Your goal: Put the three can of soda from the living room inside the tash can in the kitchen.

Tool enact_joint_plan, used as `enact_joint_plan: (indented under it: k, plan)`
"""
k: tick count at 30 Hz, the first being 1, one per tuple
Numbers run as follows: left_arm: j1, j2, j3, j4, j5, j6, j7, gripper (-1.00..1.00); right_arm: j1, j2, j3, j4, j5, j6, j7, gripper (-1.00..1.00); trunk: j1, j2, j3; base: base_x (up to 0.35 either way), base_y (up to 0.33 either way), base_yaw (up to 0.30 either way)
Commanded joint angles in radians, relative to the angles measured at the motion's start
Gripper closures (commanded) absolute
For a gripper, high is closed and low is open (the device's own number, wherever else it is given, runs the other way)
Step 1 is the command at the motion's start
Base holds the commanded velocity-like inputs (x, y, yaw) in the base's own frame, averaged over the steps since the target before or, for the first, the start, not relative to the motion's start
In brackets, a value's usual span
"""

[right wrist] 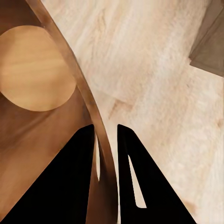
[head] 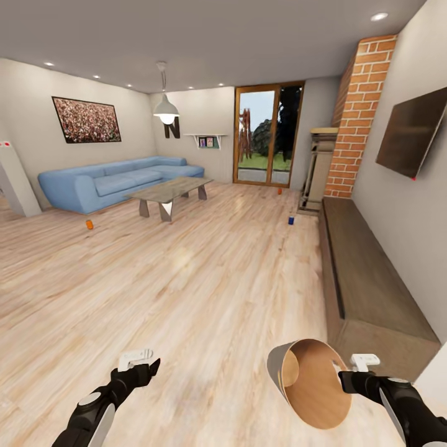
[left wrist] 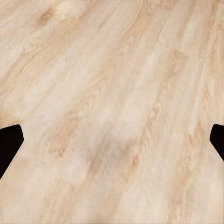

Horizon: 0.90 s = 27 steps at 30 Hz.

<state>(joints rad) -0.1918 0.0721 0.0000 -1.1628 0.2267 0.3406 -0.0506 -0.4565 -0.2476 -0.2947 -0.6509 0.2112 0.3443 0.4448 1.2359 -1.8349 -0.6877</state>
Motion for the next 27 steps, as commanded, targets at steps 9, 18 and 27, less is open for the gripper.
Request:
enact_joint_plan:
  k: [9, 18, 27]
  plan:
    - [0.000, 0.000, 0.000, 0.000, -0.001, -0.001, 0.000, -1.00, -0.001, 0.001, -0.001, -0.001, -0.013, 0.002, 0.005, 1.00, 0.000, 0.000, -0.006, 0.326, 0.082, 0.092]
    - [0.000, 0.000, 0.000, 0.000, -0.001, -0.001, 0.000, -1.00, -0.001, 0.001, -0.001, -0.001, -0.013, 0.002, 0.005, 1.00, 0.000, 0.000, -0.012, 0.326, 0.083, 0.096]
    - [0.000, 0.000, 0.000, 0.000, -0.001, 0.000, 0.000, -1.00, -0.001, 0.001, -0.001, -0.001, -0.013, 0.002, 0.005, 1.00, 0.000, 0.000, -0.019, 0.326, 0.091, 0.099]
